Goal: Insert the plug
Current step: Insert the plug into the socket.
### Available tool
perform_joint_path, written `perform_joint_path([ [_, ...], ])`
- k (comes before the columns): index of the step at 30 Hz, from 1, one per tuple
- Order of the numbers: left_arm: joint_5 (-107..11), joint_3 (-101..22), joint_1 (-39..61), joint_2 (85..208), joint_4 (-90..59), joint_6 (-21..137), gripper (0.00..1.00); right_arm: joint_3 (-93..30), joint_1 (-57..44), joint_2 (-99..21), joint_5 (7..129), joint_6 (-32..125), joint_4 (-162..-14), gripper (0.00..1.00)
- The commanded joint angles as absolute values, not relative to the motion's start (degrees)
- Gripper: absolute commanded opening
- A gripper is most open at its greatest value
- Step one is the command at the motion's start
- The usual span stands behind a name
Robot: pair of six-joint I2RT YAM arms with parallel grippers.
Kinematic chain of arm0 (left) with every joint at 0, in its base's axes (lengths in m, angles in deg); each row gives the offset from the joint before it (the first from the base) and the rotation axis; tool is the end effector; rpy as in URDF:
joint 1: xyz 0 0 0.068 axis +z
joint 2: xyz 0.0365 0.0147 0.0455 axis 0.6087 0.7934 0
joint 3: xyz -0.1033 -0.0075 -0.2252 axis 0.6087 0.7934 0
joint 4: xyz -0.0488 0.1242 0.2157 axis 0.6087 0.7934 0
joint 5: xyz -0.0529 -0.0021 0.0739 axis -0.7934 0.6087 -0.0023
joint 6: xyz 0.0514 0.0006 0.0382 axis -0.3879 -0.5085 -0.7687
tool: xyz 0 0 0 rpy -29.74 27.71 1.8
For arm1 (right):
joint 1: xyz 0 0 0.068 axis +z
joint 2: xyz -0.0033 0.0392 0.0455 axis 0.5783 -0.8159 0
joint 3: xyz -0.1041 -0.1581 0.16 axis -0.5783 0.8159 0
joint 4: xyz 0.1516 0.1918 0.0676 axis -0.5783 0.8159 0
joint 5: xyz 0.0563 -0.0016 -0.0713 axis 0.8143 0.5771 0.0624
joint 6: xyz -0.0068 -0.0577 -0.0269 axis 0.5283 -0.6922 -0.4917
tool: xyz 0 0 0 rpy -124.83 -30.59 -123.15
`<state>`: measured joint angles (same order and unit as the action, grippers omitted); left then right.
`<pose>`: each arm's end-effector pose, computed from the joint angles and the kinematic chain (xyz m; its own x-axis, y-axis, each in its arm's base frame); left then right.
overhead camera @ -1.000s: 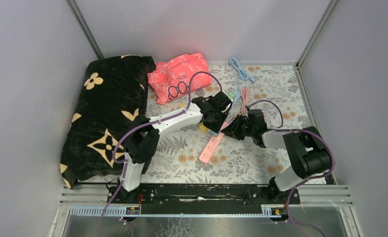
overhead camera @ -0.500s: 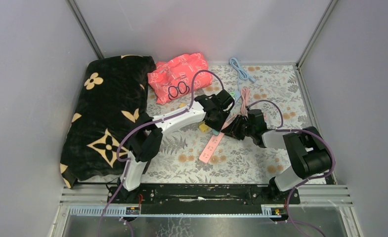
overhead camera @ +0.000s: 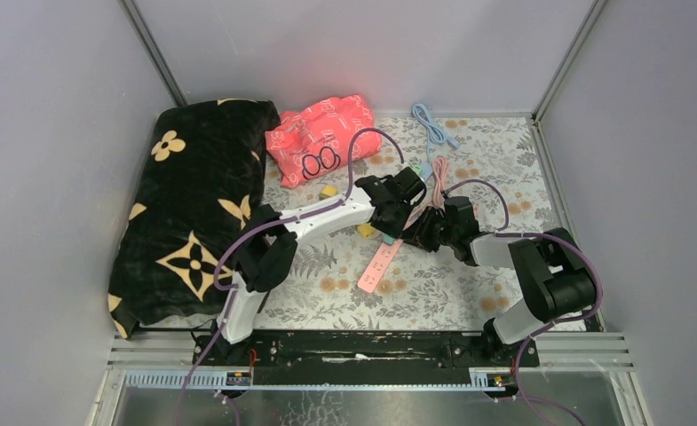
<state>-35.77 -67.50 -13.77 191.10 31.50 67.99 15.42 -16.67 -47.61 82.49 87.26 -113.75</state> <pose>0.2746 -0.3367 0.1836 -0.8029 0.4257 -0.4173 0.5040 0.8586 -0.0939 0.2624 0.1083 0.1032 -0.8048 0.4485 -0.3888 0.0110 0.6662 0.7457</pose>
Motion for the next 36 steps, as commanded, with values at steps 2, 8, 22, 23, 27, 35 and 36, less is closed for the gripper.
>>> perform_joint_path([
  [2, -33.7, -61.38, -14.63, 192.45, 28.04, 70.45, 0.0, 15.68, -13.38, -50.55, 79.38, 85.3, -109.46, 0.34],
  [8, -34.11, -56.83, -15.25, 191.46, 24.89, 71.8, 0.0, 15.63, -13.3, -50.73, 78.9, 84.92, -109.16, 0.34],
  [22, -32.19, -55.9, -15.28, 193.06, 24.48, 71.04, 0.0, 20.33, -15.62, -48.7, 79.57, 91.05, -114.58, 0.29],
  [23, -32.01, -55.86, -15.24, 193.16, 24.49, 70.96, 0.0, 20.68, -16.04, -48.89, 80.13, 91.43, -115.16, 0.29],
  [27, -31.52, -55.58, -15.15, 193.23, 24.37, 70.95, 0.0, 22.71, -17.21, -49.97, 82.6, 93.93, -120.19, 0.28],
  [35, -32.55, -52.42, -15.32, 194.09, 22.49, 71.94, 0.0, 21.28, -17.31, -51.84, 81.93, 91.72, -117.32, 0.26],
  [36, -32.59, -52.08, -15.47, 194.37, 22.27, 72.05, 0.0, 21.04, -17.29, -52.1, 81.78, 91.43, -116.99, 0.26],
])
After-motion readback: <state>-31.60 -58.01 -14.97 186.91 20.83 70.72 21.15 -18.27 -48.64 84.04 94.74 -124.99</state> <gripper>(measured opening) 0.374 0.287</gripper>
